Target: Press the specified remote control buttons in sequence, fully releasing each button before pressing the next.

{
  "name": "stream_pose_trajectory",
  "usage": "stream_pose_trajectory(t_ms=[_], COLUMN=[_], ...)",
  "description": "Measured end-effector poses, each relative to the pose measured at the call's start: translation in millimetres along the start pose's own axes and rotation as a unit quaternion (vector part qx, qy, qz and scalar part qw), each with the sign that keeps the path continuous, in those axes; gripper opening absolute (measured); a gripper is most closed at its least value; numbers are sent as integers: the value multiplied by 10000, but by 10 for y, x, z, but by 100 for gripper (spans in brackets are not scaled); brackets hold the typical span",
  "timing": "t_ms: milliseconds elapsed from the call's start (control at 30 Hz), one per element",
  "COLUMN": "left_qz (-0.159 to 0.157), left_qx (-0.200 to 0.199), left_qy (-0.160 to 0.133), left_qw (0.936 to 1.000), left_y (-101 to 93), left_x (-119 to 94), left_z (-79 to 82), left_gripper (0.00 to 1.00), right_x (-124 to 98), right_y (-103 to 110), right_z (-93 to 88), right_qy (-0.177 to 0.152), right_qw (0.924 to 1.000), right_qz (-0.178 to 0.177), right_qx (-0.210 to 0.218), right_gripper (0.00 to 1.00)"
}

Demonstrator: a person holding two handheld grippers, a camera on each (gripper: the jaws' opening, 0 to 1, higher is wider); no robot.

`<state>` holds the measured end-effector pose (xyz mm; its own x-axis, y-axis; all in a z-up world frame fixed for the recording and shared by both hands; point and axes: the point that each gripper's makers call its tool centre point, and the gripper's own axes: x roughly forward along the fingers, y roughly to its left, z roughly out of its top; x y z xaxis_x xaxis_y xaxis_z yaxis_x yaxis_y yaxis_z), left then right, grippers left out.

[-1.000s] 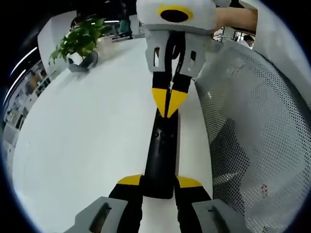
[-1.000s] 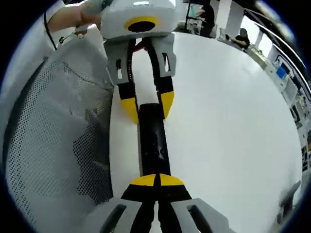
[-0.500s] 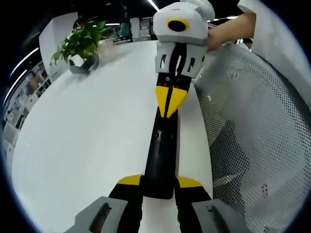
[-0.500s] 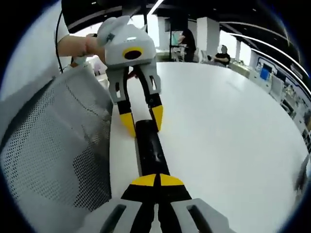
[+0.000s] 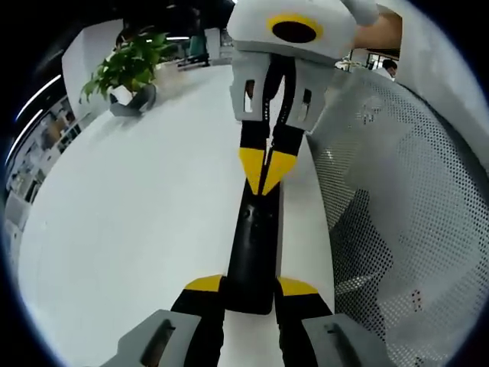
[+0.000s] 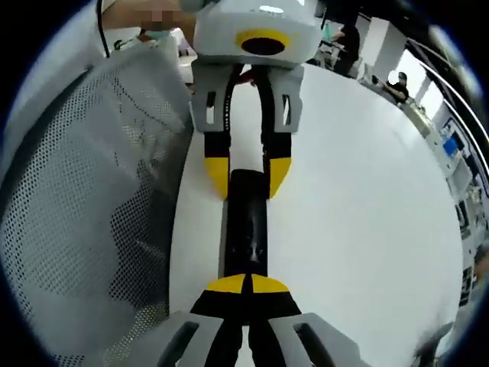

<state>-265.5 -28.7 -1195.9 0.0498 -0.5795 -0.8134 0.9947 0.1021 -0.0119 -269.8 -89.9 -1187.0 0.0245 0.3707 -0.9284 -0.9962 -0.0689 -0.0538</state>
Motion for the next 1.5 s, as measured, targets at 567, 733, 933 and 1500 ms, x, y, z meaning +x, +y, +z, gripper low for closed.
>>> stream_pose_trajectory(t_ms=[567,733,933,1500], left_qz=[-9,-4,-10,14], left_qx=[21,22,30,13], left_qy=[56,128,115,228], left_qw=[10000,9999,9999,9997], left_y=[1,4,3,2], left_x=[-5,-6,-9,5], left_z=[7,9,9,10], left_gripper=[25,25,25,25], right_x=[-22,-23,35,21], right_y=[-6,17,10,-32], right_z=[12,94,126,118], right_qy=[-504,-598,-574,-790], right_qw=[9950,9944,9961,9868], right_qz=[-738,-689,-368,-1061], right_qx=[440,527,565,932], right_gripper=[0,0,0,0])
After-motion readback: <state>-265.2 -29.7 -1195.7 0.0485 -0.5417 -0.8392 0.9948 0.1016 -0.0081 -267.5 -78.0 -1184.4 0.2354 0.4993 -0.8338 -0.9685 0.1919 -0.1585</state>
